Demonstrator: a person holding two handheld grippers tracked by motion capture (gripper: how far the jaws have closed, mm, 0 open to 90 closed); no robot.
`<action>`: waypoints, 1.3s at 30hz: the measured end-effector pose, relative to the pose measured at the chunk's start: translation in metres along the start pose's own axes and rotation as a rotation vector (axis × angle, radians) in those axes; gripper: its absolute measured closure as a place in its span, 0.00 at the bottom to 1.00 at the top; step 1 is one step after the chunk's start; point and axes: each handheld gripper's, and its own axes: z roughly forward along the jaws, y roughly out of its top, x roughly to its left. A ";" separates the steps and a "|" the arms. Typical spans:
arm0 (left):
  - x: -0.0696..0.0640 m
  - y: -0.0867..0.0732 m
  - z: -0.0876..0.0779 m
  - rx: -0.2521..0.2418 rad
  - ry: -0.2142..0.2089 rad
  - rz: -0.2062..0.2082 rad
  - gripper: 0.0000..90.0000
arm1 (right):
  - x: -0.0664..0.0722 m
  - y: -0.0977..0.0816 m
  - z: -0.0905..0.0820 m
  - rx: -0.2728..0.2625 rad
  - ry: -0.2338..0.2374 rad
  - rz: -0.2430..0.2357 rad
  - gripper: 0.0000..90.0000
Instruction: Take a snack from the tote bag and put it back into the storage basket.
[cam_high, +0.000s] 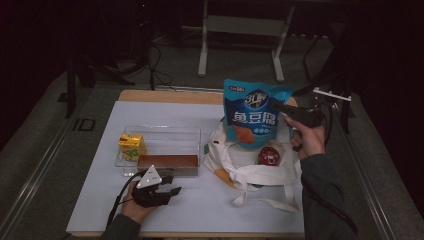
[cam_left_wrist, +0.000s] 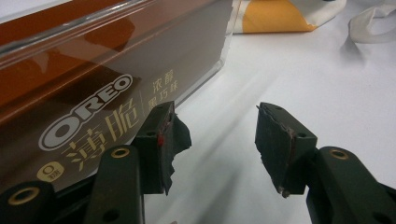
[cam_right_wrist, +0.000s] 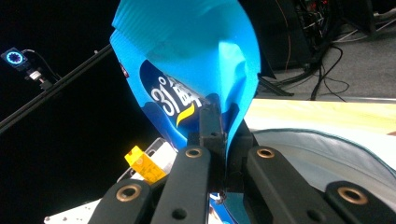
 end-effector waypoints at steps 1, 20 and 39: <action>0.000 0.000 0.000 0.000 -0.001 -0.001 0.54 | 0.001 0.001 0.000 0.000 0.002 -0.004 1.00; 0.001 0.000 0.000 0.003 -0.003 -0.004 0.54 | 0.012 0.002 -0.009 -0.005 0.065 0.000 1.00; 0.000 0.000 0.001 0.005 -0.005 -0.002 0.54 | 0.019 0.000 -0.016 0.008 0.099 -0.001 1.00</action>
